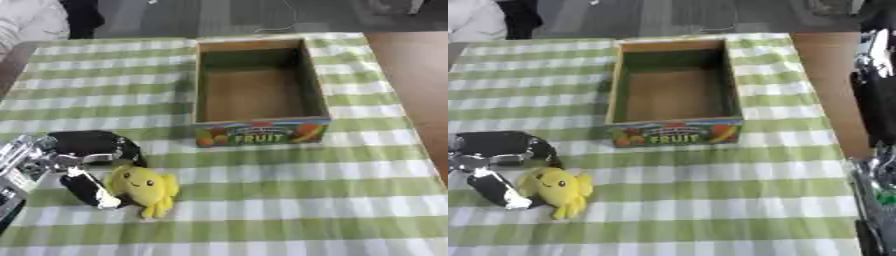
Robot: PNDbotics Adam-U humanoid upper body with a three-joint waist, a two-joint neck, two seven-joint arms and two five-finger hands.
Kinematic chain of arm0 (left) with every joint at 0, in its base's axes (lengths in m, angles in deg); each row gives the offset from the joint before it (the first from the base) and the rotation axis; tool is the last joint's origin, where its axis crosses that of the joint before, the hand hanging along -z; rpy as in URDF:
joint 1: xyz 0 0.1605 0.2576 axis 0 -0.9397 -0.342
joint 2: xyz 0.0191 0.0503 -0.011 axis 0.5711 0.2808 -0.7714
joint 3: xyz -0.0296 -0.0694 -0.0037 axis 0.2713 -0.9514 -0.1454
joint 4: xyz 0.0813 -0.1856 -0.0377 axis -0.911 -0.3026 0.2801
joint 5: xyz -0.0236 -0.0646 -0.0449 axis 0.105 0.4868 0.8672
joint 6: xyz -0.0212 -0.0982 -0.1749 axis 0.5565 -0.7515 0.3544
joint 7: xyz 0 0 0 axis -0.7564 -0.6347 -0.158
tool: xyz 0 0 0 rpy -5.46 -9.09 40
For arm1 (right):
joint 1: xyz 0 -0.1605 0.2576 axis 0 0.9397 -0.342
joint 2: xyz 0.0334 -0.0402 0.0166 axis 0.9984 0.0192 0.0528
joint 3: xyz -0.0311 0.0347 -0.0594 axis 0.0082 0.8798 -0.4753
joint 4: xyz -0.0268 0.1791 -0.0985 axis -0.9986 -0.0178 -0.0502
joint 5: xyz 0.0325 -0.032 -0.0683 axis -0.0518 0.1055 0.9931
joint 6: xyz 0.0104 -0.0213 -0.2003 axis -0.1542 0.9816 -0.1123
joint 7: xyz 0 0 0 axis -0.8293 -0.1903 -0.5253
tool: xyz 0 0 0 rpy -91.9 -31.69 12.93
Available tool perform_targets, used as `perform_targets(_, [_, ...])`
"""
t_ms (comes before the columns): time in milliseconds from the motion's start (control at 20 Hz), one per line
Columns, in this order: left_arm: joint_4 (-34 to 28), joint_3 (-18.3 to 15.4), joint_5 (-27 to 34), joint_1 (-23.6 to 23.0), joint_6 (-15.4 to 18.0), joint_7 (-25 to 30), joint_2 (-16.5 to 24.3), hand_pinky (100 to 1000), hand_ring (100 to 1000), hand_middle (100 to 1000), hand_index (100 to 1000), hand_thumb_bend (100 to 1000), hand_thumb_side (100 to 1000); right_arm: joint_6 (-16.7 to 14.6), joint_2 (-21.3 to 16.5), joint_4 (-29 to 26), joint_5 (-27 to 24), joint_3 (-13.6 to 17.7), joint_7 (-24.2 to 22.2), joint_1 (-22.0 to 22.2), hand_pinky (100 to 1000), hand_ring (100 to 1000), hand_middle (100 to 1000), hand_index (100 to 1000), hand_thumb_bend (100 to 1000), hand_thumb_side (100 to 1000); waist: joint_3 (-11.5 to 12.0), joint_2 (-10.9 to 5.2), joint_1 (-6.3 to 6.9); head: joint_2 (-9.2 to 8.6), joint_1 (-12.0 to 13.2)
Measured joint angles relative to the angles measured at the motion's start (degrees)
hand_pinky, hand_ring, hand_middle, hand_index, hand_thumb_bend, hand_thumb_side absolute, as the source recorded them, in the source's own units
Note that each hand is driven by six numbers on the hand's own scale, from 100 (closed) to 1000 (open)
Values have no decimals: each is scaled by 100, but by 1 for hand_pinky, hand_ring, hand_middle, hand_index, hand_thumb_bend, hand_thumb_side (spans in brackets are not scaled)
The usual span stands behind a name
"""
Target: Pick up objects on the table and place them in the box.
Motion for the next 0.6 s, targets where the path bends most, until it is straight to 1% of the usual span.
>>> perform_targets(150, [-12, 0, 0, -5, 13, -13, 0, 791, 736, 588, 755, 280, 419, 0, 0, 0, -2, 0, 0, 1, 805, 890, 548, 846, 100, 570, -1, 0, -5, 0, 0])
perform_targets(200, [-22, 0, 0, -8, 19, -19, 0, 786, 729, 582, 750, 261, 412, 0, 0, 0, -5, 0, 0, 3, 805, 890, 548, 846, 100, 570, -1, 0, -6, 0, 0])
perform_targets(250, [-34, -1, 0, -12, 24, -24, 0, 777, 719, 576, 744, 222, 405, 0, 0, 0, -10, 0, 0, 6, 805, 890, 548, 847, 100, 570, -1, 0, -7, 0, 0])
perform_targets(300, [-41, -2, -1, -18, 32, -32, 0, 771, 713, 572, 741, 225, 401, 0, 0, 0, -12, 0, 0, 12, 805, 890, 548, 847, 100, 570, -1, 0, -8, 0, 0])
perform_targets(450, [-65, -26, -8, -50, 63, -63, 0, 750, 695, 562, 732, 129, 402, 0, 0, 0, -14, 0, 0, 14, 805, 890, 548, 847, 100, 571, 0, 0, -10, -3, 0])
perform_targets(550, [-85, -54, -30, -62, 104, -104, 0, 741, 690, 560, 729, 100, 400, 0, 0, 0, -15, 0, 0, 14, 806, 890, 548, 847, 100, 570, 2, 0, -15, -7, 0])
perform_targets(600, [-105, -68, -47, -63, 131, -130, 1, 738, 690, 561, 730, 100, 398, 0, 0, 0, -15, 1, 0, 14, 806, 890, 548, 847, 100, 570, 5, 0, -17, -9, 0])
